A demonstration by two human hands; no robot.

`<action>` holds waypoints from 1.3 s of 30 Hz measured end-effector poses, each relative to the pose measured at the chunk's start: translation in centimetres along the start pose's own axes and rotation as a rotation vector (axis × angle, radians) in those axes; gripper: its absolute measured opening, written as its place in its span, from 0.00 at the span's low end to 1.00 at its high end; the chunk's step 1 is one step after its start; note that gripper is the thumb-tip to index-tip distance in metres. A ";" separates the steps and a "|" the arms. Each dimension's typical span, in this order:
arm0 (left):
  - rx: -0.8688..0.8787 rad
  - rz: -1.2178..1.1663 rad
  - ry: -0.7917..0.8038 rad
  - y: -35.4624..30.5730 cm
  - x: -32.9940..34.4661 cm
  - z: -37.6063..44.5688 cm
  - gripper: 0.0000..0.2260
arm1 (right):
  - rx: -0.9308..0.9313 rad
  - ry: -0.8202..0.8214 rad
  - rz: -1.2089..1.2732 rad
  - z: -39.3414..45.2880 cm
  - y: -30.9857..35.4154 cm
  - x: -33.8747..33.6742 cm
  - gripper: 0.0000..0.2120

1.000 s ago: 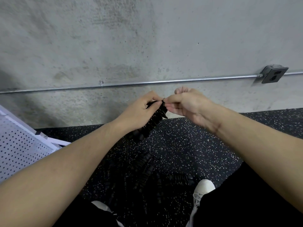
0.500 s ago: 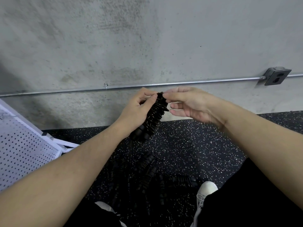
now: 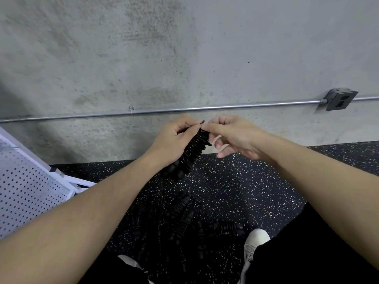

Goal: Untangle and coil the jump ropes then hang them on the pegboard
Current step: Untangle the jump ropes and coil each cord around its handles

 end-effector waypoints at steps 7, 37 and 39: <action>0.014 0.048 0.030 0.4 0.3 -0.6 0.07 | -0.039 0.118 -0.516 -0.7 0.5 0.6 0.14; -0.044 0.259 0.049 0.8 0.4 0.8 0.16 | -0.140 0.072 -0.268 -0.3 1.1 2.2 0.29; -0.040 0.230 0.072 1.1 0.2 0.8 0.15 | -0.157 0.076 -0.374 -0.5 1.3 2.4 0.24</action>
Point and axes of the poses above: each hand's wrist, its own z-axis towards the middle knuckle, its own x-axis out of the palm, y = z × x, the point moved 4 cm from there along z, towards the middle knuckle, and after that the axes turned 1 degree about -y, right-handed, at the moved point
